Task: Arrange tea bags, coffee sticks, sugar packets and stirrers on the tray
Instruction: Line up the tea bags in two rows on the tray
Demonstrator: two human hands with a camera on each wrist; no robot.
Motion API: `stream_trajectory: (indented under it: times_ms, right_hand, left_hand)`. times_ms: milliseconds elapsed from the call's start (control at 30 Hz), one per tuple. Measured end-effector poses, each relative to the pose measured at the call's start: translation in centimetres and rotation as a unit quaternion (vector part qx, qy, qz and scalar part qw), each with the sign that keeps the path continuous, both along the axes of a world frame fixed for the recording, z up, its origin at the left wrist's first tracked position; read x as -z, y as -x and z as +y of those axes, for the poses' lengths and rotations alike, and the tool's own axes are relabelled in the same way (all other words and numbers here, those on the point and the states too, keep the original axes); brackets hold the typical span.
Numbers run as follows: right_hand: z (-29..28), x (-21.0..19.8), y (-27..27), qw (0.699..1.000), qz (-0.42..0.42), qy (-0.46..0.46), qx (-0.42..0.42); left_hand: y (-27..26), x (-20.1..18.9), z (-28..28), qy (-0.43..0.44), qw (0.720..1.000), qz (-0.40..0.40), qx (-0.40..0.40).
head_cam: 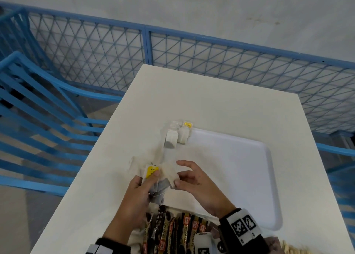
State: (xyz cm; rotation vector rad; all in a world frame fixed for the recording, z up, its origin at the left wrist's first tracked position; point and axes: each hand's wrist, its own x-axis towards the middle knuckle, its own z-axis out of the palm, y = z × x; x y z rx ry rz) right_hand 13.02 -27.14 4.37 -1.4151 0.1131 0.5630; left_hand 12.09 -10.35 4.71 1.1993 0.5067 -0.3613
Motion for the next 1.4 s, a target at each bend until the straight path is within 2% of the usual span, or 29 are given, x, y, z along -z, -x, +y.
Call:
stream_trajectory:
  times_ms: [100, 233, 367, 567, 1033, 1167, 1233, 1400]
  right_hand:
    - [-0.3, 0.4, -0.9, 0.999, 0.037, 0.008, -0.004]
    - [-0.6, 2.5, -3.7, 0.990, 0.044, 0.097, 0.092]
    - [-0.4, 5.2, -6.6, 0.959, -0.003, 0.213, 0.185]
    - [-0.2, 6.7, -9.2, 0.930, -0.048, 0.311, 0.192]
    - [0.6, 6.8, -10.8, 0.923, -0.033, 0.328, 0.200]
    - [0.8, 5.8, -10.0, 0.916, -0.064, 0.338, 0.206]
    - [1.3, 4.8, -9.0, 0.926, -0.078, 0.317, 0.190]
    - [2.8, 2.0, -5.0, 0.969, -0.072, 0.224, 0.075]
  left_hand:
    - [-0.2, 0.2, 0.6, -0.007, 1.000, 0.006, -0.012]
    - [-0.5, 0.5, 1.2, -0.008, 0.999, 0.022, -0.037]
    - [-0.6, 0.7, 1.5, -0.020, 0.998, 0.039, -0.045]
    - [-0.7, 1.1, 1.7, -0.018, 0.999, 0.034, -0.035]
    - [-0.9, 0.3, 0.6, -0.017, 0.999, 0.025, -0.017]
    - [-0.9, 0.4, 0.4, -0.017, 1.000, 0.020, -0.013]
    - [-0.9, 0.5, 0.2, -0.015, 1.000, 0.018, -0.013]
    - [-0.9, 0.3, -0.3, -0.015, 1.000, 0.006, -0.020]
